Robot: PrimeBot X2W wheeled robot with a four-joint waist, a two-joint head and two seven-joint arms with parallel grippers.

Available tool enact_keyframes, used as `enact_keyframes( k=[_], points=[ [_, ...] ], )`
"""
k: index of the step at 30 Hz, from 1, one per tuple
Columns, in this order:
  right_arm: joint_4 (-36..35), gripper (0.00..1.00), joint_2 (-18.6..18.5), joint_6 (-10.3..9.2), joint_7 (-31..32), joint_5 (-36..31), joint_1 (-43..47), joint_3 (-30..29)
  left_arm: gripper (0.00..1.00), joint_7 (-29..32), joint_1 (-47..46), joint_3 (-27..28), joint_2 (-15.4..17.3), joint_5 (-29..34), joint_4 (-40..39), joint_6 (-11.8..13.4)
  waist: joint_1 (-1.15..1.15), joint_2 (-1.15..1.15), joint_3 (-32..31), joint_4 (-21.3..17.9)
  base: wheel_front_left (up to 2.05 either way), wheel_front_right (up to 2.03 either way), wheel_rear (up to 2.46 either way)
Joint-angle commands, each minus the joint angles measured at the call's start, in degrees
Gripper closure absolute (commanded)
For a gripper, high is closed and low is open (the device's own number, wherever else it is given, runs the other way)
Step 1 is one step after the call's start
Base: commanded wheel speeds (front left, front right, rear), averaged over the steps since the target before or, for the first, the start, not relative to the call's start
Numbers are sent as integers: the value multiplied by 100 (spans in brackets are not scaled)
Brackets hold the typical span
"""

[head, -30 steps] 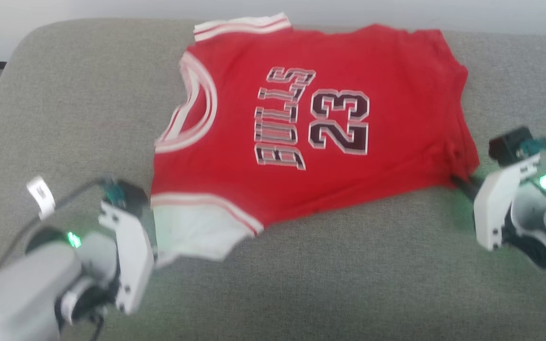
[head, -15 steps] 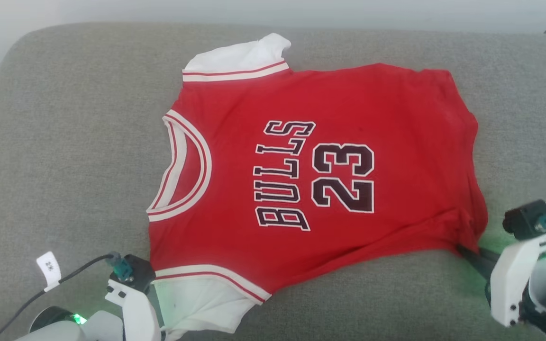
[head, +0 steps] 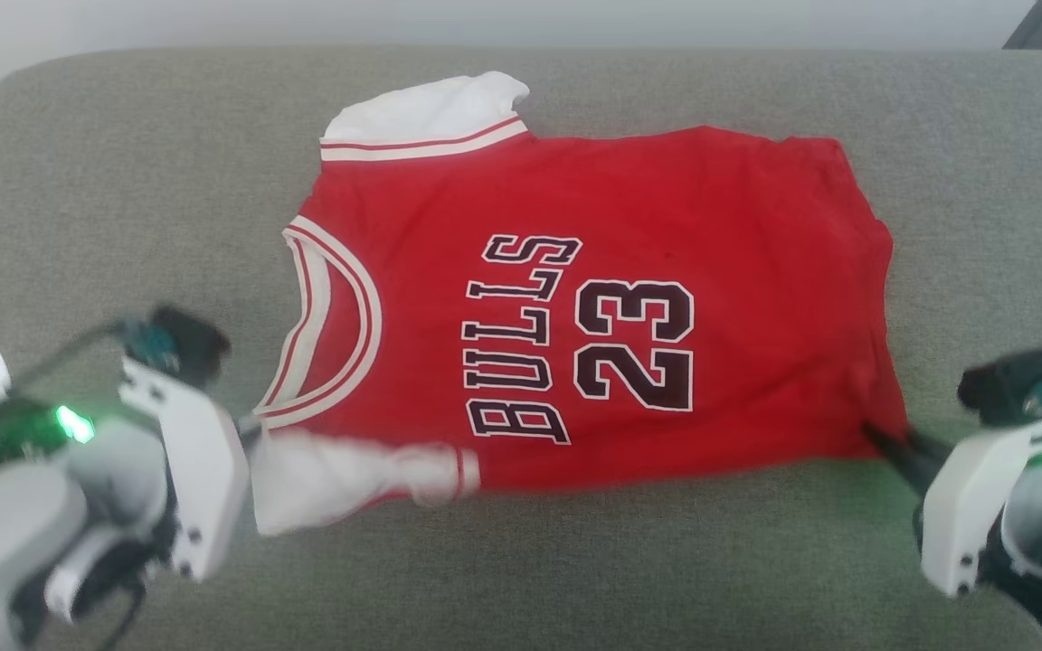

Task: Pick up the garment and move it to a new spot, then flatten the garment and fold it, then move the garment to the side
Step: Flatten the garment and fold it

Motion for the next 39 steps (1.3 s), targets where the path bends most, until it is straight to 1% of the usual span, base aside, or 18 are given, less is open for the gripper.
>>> enact_keyframes(
  k=[1,3,7,12,18,20,23,28,31,32,33,34,35,36,37,39],
  points=[
    [-69,100,46,0,50,-69,-160,-67,100,40,-203,66,6,122,51,-66,0,0,21,-22,0,0,0],
    [-94,100,90,0,97,-140,-336,-126,100,67,-482,137,-42,224,178,-193,0,0,48,-45,0,0,0],
    [38,100,192,0,117,-261,-756,-194,100,30,-1025,249,-264,446,657,-522,0,0,130,-96,0,0,0],
    [429,100,266,0,22,-322,-1305,-100,100,-87,-1624,225,-775,676,1563,-1019,0,0,299,-132,0,0,0],
    [1154,100,383,0,-112,-372,-1872,158,100,-173,-2077,80,-1429,826,2878,-1618,0,0,544,-193,0,0,0],
    [1395,100,441,0,-151,-366,-2029,245,100,-198,-2137,65,-1668,715,3315,-1788,0,0,607,-216,0,0,0],
    [1734,100,527,0,-186,-326,-2223,398,100,-133,-2191,-12,-1935,630,3974,-2039,0,0,681,-248,0,0,0],
    [2186,100,615,0,-112,-247,-2443,648,100,79,-2206,-58,-2314,348,4863,-2252,0,0,752,-302,0,0,0],
    [2344,100,639,0,-135,-210,-2571,749,100,160,-2195,-23,-2476,213,5261,-2289,0,0,762,-330,0,0,0],
    [2385,87,646,0,-126,-192,-2608,759,95,173,-2210,6,-2513,151,5375,-2306,0,0,754,-339,0,0,0],
    [2436,62,653,0,-111,-164,-2645,757,75,182,-2245,15,-2544,129,5463,-2315,0,0,739,-343,0,0,0],
    [2470,11,655,0,-91,-163,-2680,755,59,171,-2277,22,-2563,113,5523,-2321,0,0,719,-345,0,0,0],
    [2489,0,649,0,-82,-158,-2691,750,30,131,-2302,46,-2579,83,5559,-2334,0,0,689,-342,0,0,0],
    [2488,0,636,-1,-85,-152,-2697,735,12,94,-2327,58,-2590,74,5580,-2344,0,0,656,-335,0,0,0],
    [2467,0,613,-4,-115,-165,-2705,720,0,47,-2349,76,-2596,60,5601,-2359,0,0,619,-325,0,0,0],
    [2421,0,602,-2,-137,-165,-2706,714,0,10,-2363,68,-2599,77,5601,-2374,0,0,581,-317,0,0,0]
  ],
)
